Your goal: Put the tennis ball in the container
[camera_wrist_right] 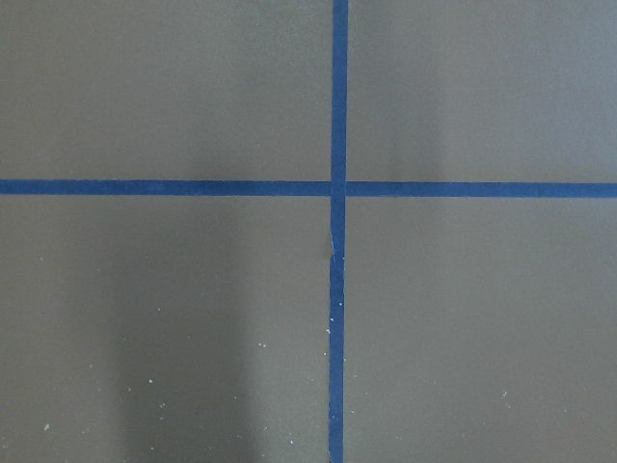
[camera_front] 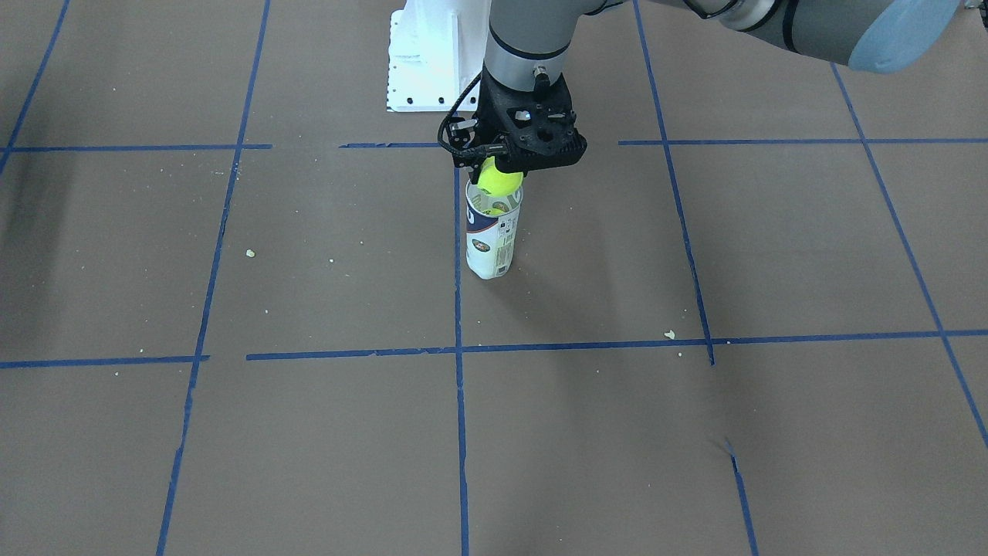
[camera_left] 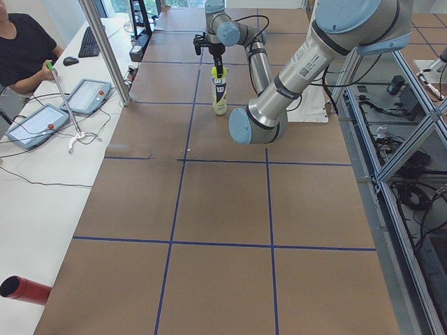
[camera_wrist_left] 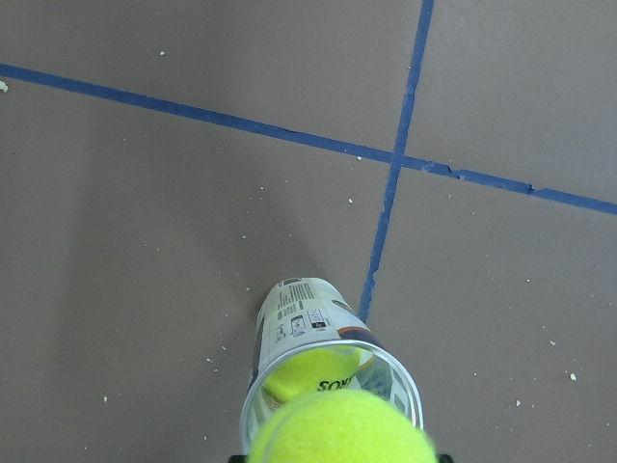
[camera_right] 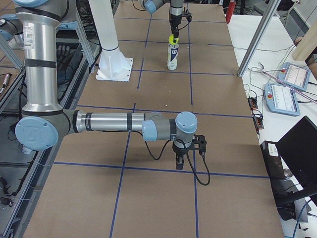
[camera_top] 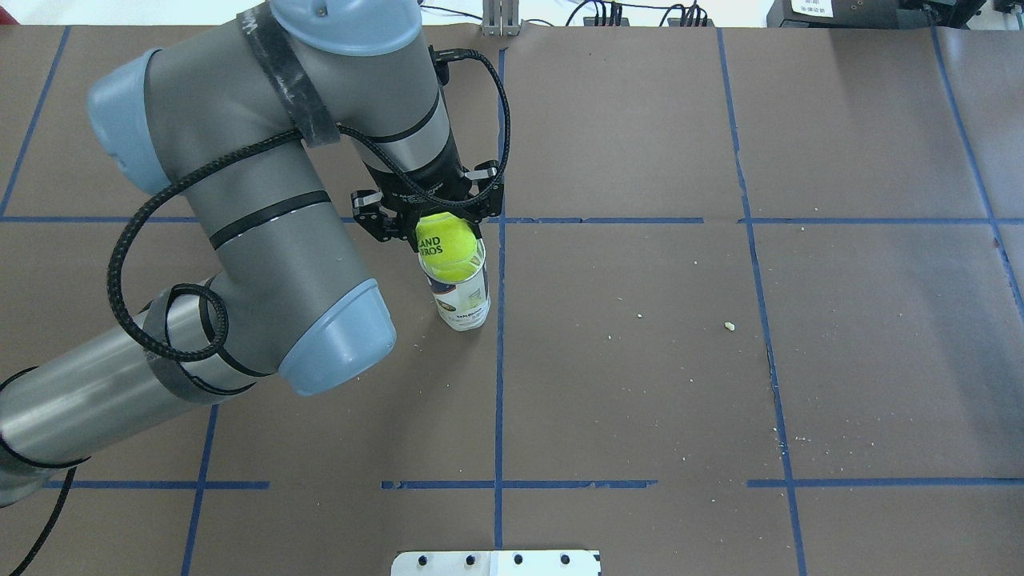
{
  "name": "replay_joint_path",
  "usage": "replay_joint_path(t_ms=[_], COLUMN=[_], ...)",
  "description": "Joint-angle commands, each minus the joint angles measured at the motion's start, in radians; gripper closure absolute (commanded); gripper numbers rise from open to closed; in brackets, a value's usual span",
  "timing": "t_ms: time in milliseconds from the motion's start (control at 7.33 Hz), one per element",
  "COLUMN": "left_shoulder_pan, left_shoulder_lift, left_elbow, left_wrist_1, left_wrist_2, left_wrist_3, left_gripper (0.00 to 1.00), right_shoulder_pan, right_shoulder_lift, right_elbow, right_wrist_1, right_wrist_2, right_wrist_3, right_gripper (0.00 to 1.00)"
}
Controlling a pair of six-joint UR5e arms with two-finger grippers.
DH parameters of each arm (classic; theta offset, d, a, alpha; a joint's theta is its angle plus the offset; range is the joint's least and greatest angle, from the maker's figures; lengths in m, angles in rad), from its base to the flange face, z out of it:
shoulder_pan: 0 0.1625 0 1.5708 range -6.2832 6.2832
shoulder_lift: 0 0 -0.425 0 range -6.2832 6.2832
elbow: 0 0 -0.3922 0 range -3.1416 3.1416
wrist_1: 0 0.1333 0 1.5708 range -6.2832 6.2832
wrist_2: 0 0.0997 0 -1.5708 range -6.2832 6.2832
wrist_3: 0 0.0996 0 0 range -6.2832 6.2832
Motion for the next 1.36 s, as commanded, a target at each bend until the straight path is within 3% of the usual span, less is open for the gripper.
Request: replay_joint_path(t_ms=[0,545,955,1227], left_shoulder_pan=[0.0,-0.001,-0.011,-0.128], left_shoulder_lift=[0.003,0.007,0.104,0.176], left_elbow=[-0.008,-0.023,-0.157,-0.215], left_wrist_1=[-0.003,-0.003,-0.012,-0.012], left_wrist_2=[0.001,0.006,0.07,0.061], left_wrist_3=[0.0,0.009,0.018,0.172], left_gripper=[0.0,0.0,0.0,0.0], right_shoulder_pan=[0.0,0.0,0.0,0.0], right_shoulder_lift=[0.0,0.0,0.0,0.0], right_elbow=[0.0,0.0,0.0,0.0], right_wrist_1=[0.0,0.0,0.0,0.0], right_wrist_2=[0.0,0.0,0.0,0.0], right_wrist_3=[0.0,0.0,0.0,0.0], right_gripper=[0.0,0.0,0.0,0.0])
